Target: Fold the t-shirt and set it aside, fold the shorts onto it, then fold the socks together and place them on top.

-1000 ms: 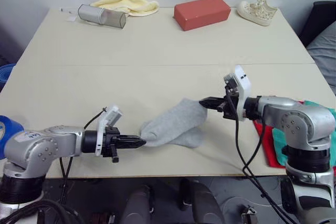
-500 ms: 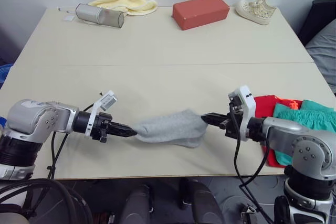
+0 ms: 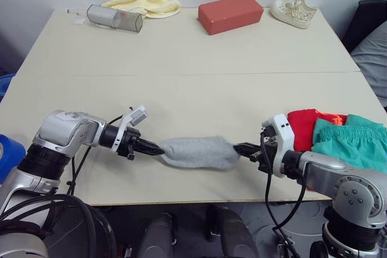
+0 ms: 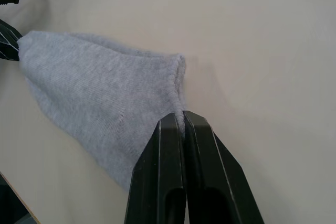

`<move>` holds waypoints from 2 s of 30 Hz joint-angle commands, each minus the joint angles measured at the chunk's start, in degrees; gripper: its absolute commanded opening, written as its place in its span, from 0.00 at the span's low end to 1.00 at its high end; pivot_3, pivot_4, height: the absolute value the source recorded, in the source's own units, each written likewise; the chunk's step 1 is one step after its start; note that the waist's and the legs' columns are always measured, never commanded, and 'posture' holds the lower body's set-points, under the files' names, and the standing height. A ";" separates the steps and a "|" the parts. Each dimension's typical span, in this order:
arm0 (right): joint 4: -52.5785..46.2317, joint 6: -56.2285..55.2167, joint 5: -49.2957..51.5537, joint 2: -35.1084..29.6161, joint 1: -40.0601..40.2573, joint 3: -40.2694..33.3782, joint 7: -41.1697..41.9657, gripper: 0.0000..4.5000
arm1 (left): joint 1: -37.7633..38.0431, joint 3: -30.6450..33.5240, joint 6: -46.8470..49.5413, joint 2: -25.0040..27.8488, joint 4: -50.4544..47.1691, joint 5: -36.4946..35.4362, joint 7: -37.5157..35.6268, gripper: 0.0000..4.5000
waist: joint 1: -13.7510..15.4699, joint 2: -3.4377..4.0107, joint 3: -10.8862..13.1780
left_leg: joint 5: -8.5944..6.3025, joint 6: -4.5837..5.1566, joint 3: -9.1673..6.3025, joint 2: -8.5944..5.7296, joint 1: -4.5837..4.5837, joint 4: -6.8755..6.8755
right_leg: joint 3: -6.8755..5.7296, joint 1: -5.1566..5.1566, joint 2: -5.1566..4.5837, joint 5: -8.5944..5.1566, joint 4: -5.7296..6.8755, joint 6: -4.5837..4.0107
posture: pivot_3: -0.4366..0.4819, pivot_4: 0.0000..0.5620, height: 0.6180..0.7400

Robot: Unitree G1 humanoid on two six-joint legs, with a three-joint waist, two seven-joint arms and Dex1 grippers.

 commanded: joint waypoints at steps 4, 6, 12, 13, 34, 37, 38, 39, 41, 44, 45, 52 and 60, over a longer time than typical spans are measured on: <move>-1.69 -0.06 0.89 0.62 0.84 -0.32 -0.28 0.00 | -1.95 -0.07 -1.63 -0.84 1.98 2.98 -1.84 0.01 | 0.00 0.00 0.00 | 0.01 0.01 0.00 0.00 -0.01 0.03 | 0.01 0.00 0.02 0.00 0.02 0.00 | 0.48 0.27 1.00; -1.60 -0.22 0.85 0.68 0.86 -0.07 -0.32 0.00 | -1.99 0.05 -1.67 -0.70 2.18 3.41 -2.28 0.01 | -0.03 0.00 0.00 | 0.01 0.01 0.00 0.00 -0.02 0.05 | 0.03 0.00 0.04 0.00 0.03 0.01 | 0.48 0.27 1.00; -0.74 -3.15 0.04 0.07 1.42 1.09 -0.16 0.00 | -1.07 2.54 -2.96 -1.87 2.49 4.29 -1.02 0.01 | 0.00 0.00 0.00 | 0.01 0.01 -0.01 0.02 -0.02 0.12 | 0.03 0.00 0.07 0.00 0.09 0.01 | 0.48 0.27 1.00; -0.61 -3.49 0.04 0.11 1.48 1.13 -0.19 0.00 | -0.95 3.11 -3.31 -2.25 2.61 4.51 -0.25 0.01 | 0.03 0.00 0.00 | 0.01 0.01 -0.01 0.02 -0.02 0.15 | 0.04 0.01 0.07 0.01 0.11 0.01 | 0.48 0.27 1.00; 3.22 -55.35 -19.10 -11.94 10.34 24.27 21.72 0.00 | 13.53 15.88 -29.71 -14.91 -13.58 3.41 3.82 0.11 | 0.16 -0.05 0.02 | -0.01 0.02 -0.05 0.03 0.13 0.56 | 0.09 0.21 0.08 0.02 0.42 0.06 | 0.48 0.27 1.00; 9.20 -62.97 -25.57 -10.90 10.18 29.03 20.70 0.00 | 14.52 12.49 -36.10 -17.58 -11.14 9.11 6.12 0.00 | 0.23 -0.07 0.01 | 0.01 0.05 -0.03 0.01 0.08 0.67 | 0.09 0.22 0.08 0.06 0.42 0.12 | 0.48 0.27 1.00; 11.12 -64.75 -27.01 -10.44 9.93 29.88 20.31 0.00 | 14.67 11.43 -38.59 -18.00 -9.70 11.23 6.59 0.00 | 0.27 -0.08 0.02 | 0.01 0.05 -0.02 0.00 0.09 0.70 | 0.10 0.22 0.08 0.06 0.44 0.12 | 0.48 0.27 1.00; 13.10 -66.37 -28.27 -10.09 9.66 30.61 20.18 0.00 | 14.83 10.74 -40.64 -18.68 -8.16 12.75 7.18 0.00 | 0.25 -0.08 0.02 | 0.02 0.06 -0.02 0.01 0.09 0.72 | 0.10 0.22 0.09 0.06 0.47 0.12 | 0.48 0.27 1.00; 16.69 -69.75 -30.37 -9.46 9.35 31.02 19.85 0.00 | 15.14 10.02 -43.37 -20.25 -5.46 15.48 10.08 0.00 | 0.20 -0.08 0.01 | 0.03 0.04 0.03 0.04 0.15 0.72 | 0.14 0.23 0.10 0.09 0.50 0.07 | 0.48 0.27 1.00; 19.83 -72.93 -31.19 -9.25 9.60 29.68 20.36 0.00 | 16.41 9.60 -45.30 -21.05 -4.11 17.75 11.51 0.00 | 0.17 -0.08 0.01 | 0.07 0.04 0.02 0.07 0.17 0.73 | 0.12 0.23 0.11 0.12 0.54 0.01 | 0.48 0.27 1.00; 20.40 -73.35 -30.78 -9.35 9.99 28.66 20.57 0.00 | 17.27 9.66 -45.30 -20.81 -4.30 17.86 11.40 0.00 | 0.12 -0.08 0.01 | 0.07 0.03 0.02 0.09 0.17 0.73 | 0.12 0.22 0.12 0.12 0.54 0.01 | 0.48 0.27 1.00; 22.05 -74.63 -28.38 -10.64 14.61 22.17 21.74 0.00 | 21.13 10.54 -45.88 -19.42 -4.29 19.07 12.22 0.00 | 0.31 -0.08 0.01 | 0.06 0.02 -0.01 0.11 0.23 0.70 | 0.10 0.26 0.08 0.13 0.55 -0.02 | 0.48 0.27 1.00; 20.49 -78.51 -25.26 -11.38 19.75 14.41 22.94 0.00 | 21.84 13.99 -50.62 -20.77 -4.30 15.87 11.11 0.00 | 0.10 -0.08 0.01 | 0.00 -0.07 0.09 0.22 0.81 0.60 | 0.12 0.76 0.11 0.05 0.48 -0.15 | 0.48 0.27 1.00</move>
